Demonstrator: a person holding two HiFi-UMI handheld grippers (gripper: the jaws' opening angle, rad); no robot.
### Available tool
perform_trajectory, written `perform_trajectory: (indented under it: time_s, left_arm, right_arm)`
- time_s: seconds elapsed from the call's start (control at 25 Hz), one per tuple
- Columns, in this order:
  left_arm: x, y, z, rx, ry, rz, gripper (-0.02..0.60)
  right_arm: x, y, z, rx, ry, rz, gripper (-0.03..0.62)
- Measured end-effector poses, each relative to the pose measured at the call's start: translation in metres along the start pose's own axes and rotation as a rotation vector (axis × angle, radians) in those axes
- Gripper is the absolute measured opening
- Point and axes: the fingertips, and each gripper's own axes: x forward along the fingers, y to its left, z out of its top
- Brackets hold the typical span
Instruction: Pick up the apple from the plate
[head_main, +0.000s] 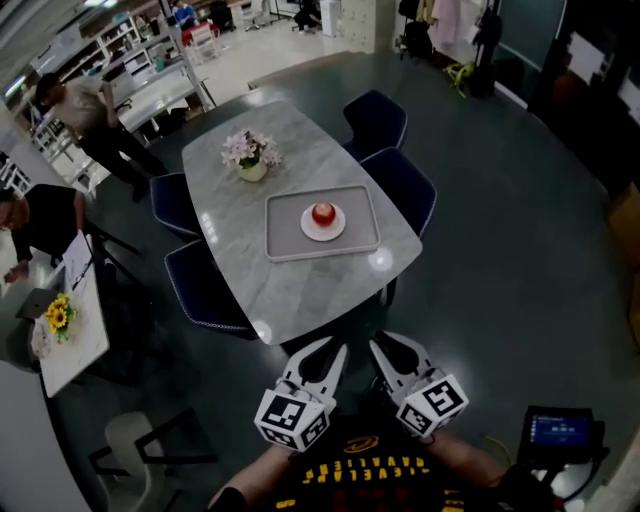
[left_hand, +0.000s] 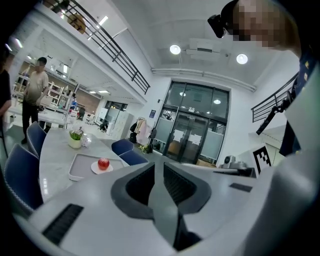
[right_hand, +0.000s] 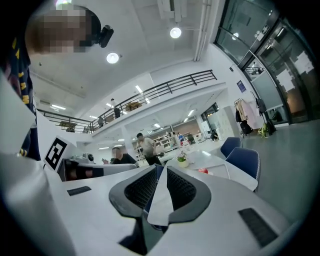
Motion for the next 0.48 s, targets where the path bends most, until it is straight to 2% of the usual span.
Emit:
perform_trajectory:
  time_s: [0.28,0.48]
  left_arm:
    - [0.068,0.002,0.009,-0.038,-0.014,0.088,0.044]
    - [0.101,0.005,0.009,-0.067,-0.005,0.139,0.044]
  right_arm:
    - [0.013,-0.068,0.024,0.027,0.028,0.074,0.052]
    - [0.02,-0.113,0.03,0.067,0.06,0.083,0.052]
